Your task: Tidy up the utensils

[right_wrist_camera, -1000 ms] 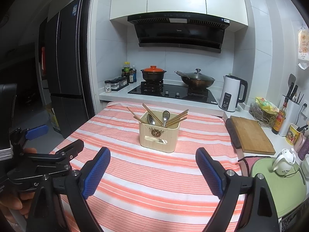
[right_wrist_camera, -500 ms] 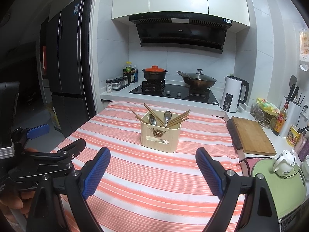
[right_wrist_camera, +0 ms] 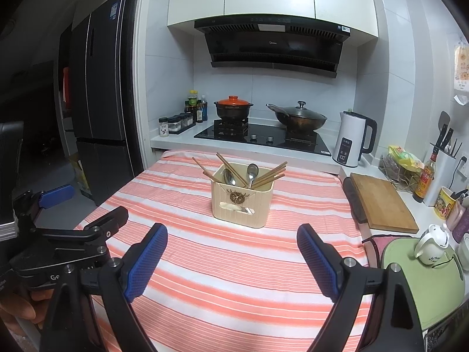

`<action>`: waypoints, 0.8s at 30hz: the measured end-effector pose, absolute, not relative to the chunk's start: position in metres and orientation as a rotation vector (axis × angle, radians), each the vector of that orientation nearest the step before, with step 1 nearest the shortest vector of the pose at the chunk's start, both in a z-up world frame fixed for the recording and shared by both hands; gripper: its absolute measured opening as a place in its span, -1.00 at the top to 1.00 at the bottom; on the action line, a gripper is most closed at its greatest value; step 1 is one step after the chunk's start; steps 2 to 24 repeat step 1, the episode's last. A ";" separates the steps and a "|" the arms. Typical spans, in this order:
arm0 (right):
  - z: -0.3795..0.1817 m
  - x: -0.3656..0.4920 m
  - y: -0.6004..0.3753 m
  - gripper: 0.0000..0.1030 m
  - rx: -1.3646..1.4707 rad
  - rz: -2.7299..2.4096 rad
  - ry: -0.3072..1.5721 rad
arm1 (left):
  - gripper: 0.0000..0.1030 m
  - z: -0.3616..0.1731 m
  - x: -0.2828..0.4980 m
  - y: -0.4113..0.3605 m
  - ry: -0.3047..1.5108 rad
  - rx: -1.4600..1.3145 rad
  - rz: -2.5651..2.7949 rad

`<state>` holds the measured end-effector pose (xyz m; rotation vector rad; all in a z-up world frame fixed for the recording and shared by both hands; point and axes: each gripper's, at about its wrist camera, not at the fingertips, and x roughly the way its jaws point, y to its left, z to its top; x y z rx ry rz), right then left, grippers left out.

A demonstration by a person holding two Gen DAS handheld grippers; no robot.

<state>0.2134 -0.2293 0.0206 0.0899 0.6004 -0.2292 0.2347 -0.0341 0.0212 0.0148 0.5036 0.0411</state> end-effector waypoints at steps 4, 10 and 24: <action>0.020 0.213 -0.230 -0.78 0.090 -0.230 0.600 | -0.99 0.021 0.234 -0.036 0.501 0.025 0.036; 0.020 0.213 -0.230 -0.78 0.090 -0.230 0.600 | -0.99 0.021 0.234 -0.036 0.501 0.025 0.036; 0.020 0.213 -0.230 -0.78 0.090 -0.230 0.600 | -0.99 0.021 0.234 -0.036 0.501 0.025 0.036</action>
